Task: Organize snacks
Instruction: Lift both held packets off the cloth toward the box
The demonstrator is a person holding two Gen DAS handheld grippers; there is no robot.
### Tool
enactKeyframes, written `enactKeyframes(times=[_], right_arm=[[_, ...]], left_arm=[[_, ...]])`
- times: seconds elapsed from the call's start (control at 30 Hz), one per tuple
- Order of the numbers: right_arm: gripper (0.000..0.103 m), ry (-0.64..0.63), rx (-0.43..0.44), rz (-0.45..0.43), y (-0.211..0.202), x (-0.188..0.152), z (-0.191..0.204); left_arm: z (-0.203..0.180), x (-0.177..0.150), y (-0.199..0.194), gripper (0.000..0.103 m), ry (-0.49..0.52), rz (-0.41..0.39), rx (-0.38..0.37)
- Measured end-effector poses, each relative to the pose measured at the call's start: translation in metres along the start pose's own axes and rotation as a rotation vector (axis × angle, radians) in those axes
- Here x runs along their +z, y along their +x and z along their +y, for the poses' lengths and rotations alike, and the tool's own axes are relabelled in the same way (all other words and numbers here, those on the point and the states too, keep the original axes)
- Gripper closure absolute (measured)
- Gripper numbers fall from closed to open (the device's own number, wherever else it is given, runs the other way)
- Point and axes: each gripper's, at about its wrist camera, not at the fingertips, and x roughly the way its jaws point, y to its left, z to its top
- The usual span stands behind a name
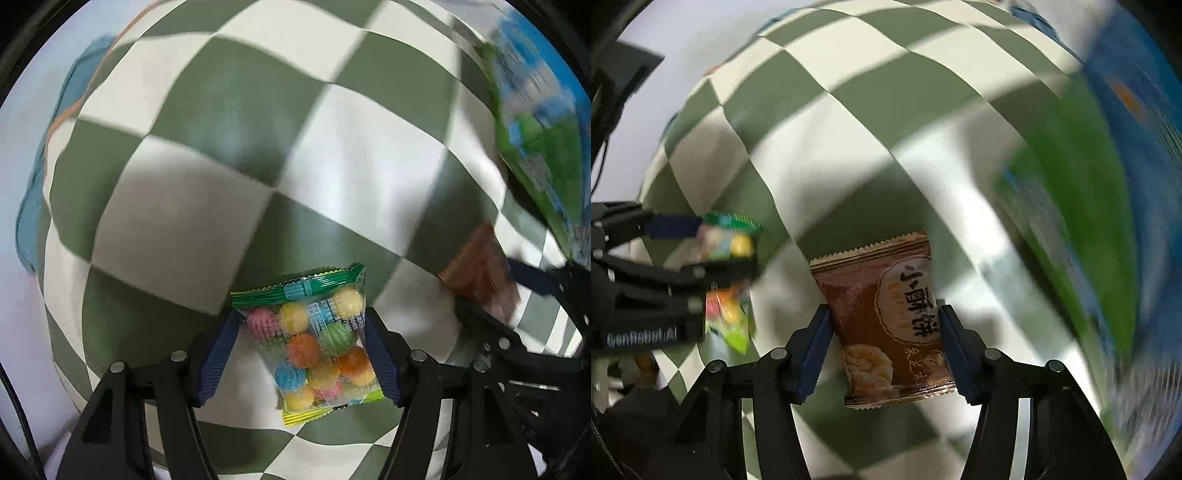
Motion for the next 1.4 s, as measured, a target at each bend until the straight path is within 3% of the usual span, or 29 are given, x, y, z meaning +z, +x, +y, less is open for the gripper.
enactKeyframes(times=[0.13,0.33,0.47,0.6,0.7,0.83,0.97,1.13,1.27,1.37,1.4], right_arm=[[0.043,0.258,0.026,0.035,-0.006,-0.049,-0.032],[0.043,0.535,0.041,-0.012,-0.03,-0.116,-0.076],[0.043,0.654,0.002,-0.04,-0.045,-0.16,-0.094],[0.039,0.716,0.063,-0.045,-0.047,-0.175,-0.09],[0.026,0.723,0.089,-0.062,-0.058,-0.178,-0.095],[0.023,0.652,0.07,-0.095,-0.077,-0.178,-0.096],[0.023,0.61,0.055,-0.082,-0.085,-0.172,-0.085],[0.023,0.609,0.092,-0.054,-0.039,-0.174,-0.05],[0.023,0.604,0.084,0.001,-0.002,-0.171,-0.027],[0.035,0.582,-0.017,0.01,0.013,-0.17,-0.019],[0.045,0.577,-0.04,0.005,0.015,-0.17,-0.017]], left_arm=[[-0.044,-0.019,0.007,0.038,0.131,0.014,0.001],[-0.121,-0.05,0.014,0.038,0.334,0.018,0.024],[-0.145,-0.06,0.013,0.038,0.4,0.024,0.028],[-0.148,-0.05,-0.001,0.038,0.376,0.038,-0.014],[-0.128,-0.042,-0.022,0.038,0.352,0.028,-0.046],[-0.117,-0.041,-0.035,0.035,0.389,0.04,-0.055],[-0.111,-0.051,-0.009,0.032,0.353,0.169,-0.08],[-0.107,-0.038,0.017,0.032,0.238,0.201,-0.124],[-0.112,-0.024,0.018,0.033,0.285,0.133,-0.067],[-0.127,-0.03,0.013,0.045,0.357,0.088,-0.015],[-0.128,-0.033,0.012,0.049,0.367,0.086,-0.007]])
